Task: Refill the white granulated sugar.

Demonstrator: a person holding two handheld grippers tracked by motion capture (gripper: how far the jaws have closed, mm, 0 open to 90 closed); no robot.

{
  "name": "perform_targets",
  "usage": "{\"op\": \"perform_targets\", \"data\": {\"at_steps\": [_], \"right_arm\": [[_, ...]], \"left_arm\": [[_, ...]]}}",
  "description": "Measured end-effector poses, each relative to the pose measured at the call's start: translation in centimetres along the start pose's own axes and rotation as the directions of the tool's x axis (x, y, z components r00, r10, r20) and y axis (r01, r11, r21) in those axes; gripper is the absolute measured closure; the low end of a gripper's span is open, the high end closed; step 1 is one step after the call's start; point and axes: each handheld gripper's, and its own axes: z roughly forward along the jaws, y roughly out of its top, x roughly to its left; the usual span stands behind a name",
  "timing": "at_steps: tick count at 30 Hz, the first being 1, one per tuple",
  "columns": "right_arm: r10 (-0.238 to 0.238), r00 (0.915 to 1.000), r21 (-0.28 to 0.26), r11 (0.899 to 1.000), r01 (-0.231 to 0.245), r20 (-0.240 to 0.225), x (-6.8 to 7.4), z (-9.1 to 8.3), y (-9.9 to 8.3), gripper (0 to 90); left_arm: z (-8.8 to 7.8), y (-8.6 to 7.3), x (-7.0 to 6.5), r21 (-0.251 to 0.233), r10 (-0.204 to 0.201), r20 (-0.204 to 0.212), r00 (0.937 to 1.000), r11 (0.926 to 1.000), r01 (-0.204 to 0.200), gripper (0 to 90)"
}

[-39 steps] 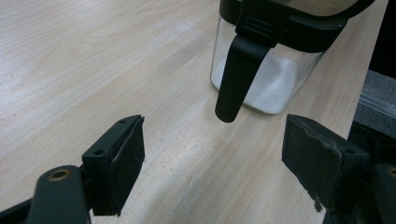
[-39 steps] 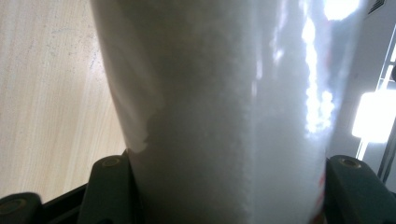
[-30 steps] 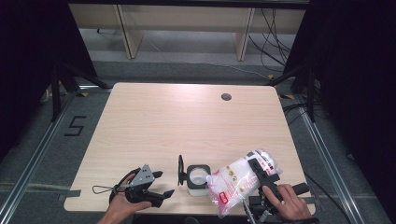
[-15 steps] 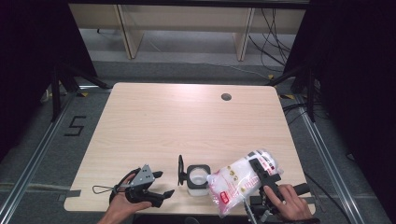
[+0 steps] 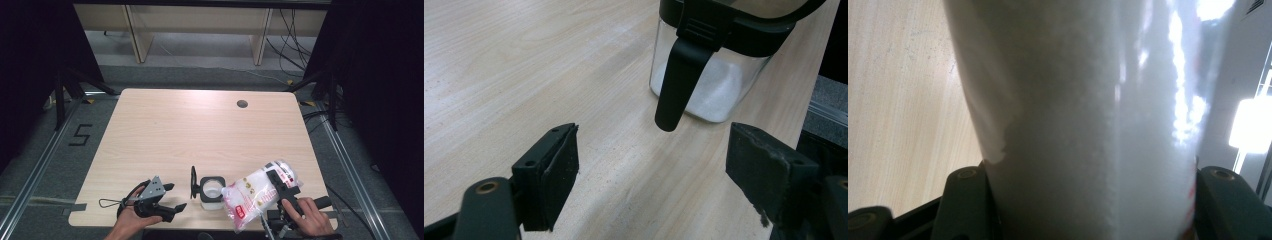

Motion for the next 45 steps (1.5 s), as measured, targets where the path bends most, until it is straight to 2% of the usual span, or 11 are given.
{"op": "perform_targets", "data": {"at_steps": [3,5,6,11,22,30,36,37,42,43,45], "right_arm": [[0.018,0.9998,-0.009,1.000,-0.018,-0.001,0.17,0.10,0.09,42.8],[0.032,0.9985,0.047,0.998,-0.030,-0.045,0.17,-0.28,0.14,42.8],[0.050,0.9987,0.020,0.999,-0.050,-0.009,0.45,-0.10,0.06,42.7],[0.028,0.9996,-0.005,1.000,-0.028,0.008,0.27,0.07,0.10,42.8],[-0.015,0.9999,0.001,1.000,0.015,0.001,-0.08,-0.04,0.22,42.7],[0.002,0.9998,-0.008,1.000,-0.002,0.019,-0.06,-0.05,0.24,42.8],[0.022,0.9996,0.029,0.999,-0.021,-0.019,0.07,-0.23,0.32,42.8],[0.041,0.9992,0.021,0.999,-0.041,0.005,0.40,-0.16,0.25,42.8],[0.020,0.9996,0.000,1.000,-0.020,0.020,0.12,-0.08,0.28,42.8],[-0.009,0.9996,-0.011,1.000,0.009,0.028,-0.12,-0.05,0.32,42.7],[0.018,0.9997,0.007,1.000,-0.018,0.015,0.14,-0.11,0.34,42.8]], "left_arm": [[0.05,0.01,-0.05,-0.011,0.003,0.005,1.0000,0.9999,-0.003,20.8],[0.01,0.00,0.00,0.001,-0.001,0.000,1.0000,1.0000,0.001,20.8],[0.00,0.00,0.00,0.000,0.000,0.000,1.0000,1.0000,0.000,20.8],[0.07,-0.01,-0.08,-0.009,-0.001,0.004,1.0000,1.0000,0.001,20.8],[0.07,-0.01,-0.08,-0.010,0.000,0.004,1.0000,0.9999,0.000,20.8],[0.07,-0.01,-0.09,-0.008,-0.001,0.004,1.0000,1.0000,0.001,20.8],[0.07,-0.01,-0.08,-0.008,0.000,0.003,1.0000,1.0000,0.000,20.8],[0.07,-0.01,-0.08,-0.008,0.000,0.003,1.0000,1.0000,0.000,20.8],[0.08,-0.02,-0.07,-0.009,-0.001,0.004,1.0000,1.0000,0.001,20.8],[0.08,-0.01,-0.07,-0.009,0.000,0.004,1.0000,1.0000,0.000,20.8],[0.07,-0.01,-0.08,-0.009,-0.001,0.004,1.0000,1.0000,0.001,20.8]]}}
